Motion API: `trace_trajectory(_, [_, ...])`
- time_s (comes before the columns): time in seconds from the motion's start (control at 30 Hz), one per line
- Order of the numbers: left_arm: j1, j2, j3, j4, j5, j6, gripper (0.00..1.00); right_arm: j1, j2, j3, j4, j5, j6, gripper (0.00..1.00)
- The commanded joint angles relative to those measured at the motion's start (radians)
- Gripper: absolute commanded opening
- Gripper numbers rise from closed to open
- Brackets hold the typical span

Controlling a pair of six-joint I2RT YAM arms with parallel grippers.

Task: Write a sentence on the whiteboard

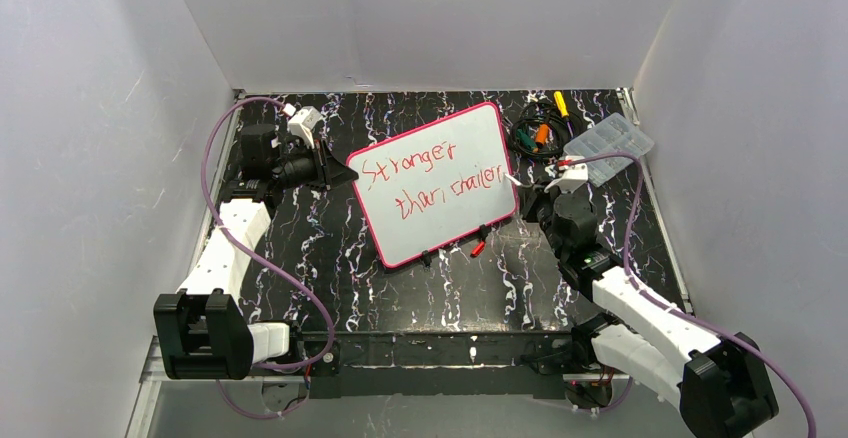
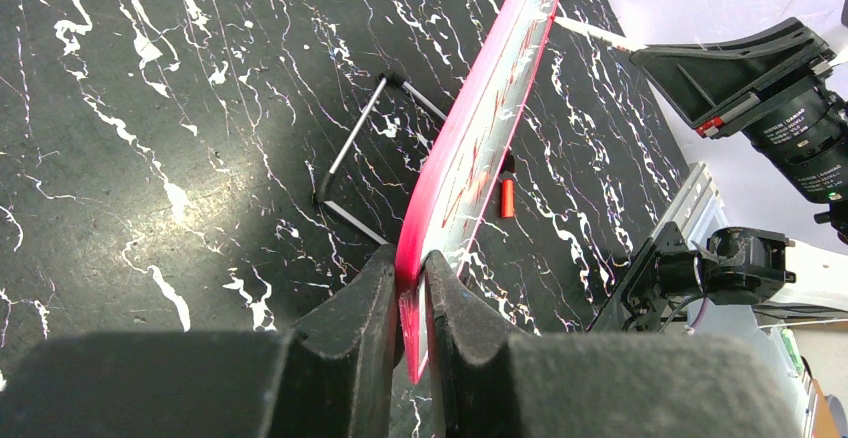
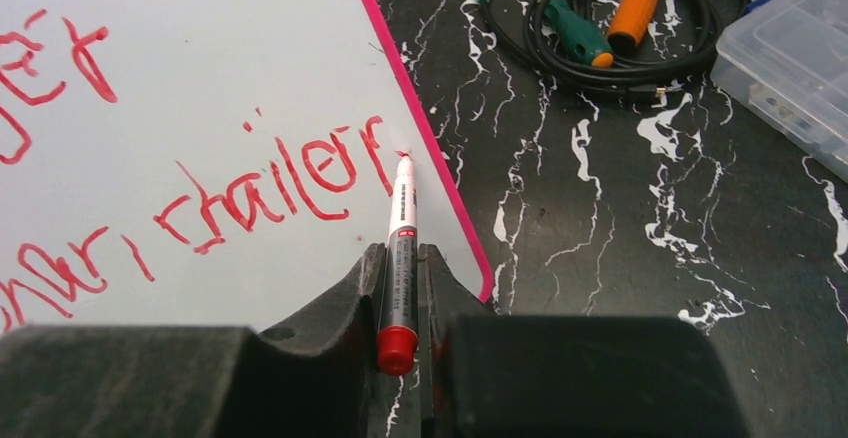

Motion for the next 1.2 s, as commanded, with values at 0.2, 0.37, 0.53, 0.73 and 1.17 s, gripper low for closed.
trace_trajectory(0.2, [-0.006, -0.016, -0.005, -0.006, 0.002, 0.016, 0.00, -0.005, -0.012, -0.005, -0.027, 0.013, 0.012, 0.01])
trace_trajectory(0.37, [-0.006, -0.015, -0.005, -0.006, 0.002, 0.015, 0.00, -0.005, -0.005, -0.004, -0.029, -0.030, 0.020, 0.01])
trace_trajectory(0.53, [-0.006, -0.015, -0.005, -0.006, 0.003, 0.014, 0.00, -0.003, 0.001, 0.000, -0.034, -0.056, 0.022, 0.01])
trace_trajectory(0.73, [-0.006, -0.016, -0.004, -0.006, 0.004, 0.014, 0.00, -0.003, -0.041, 0.002, -0.049, -0.039, 0.025, 0.01])
trace_trajectory(1.17, [-0.006, -0.020, -0.006, -0.004, 0.006, 0.013, 0.00, -0.003, -0.080, -0.018, -0.089, 0.050, 0.039, 0.01])
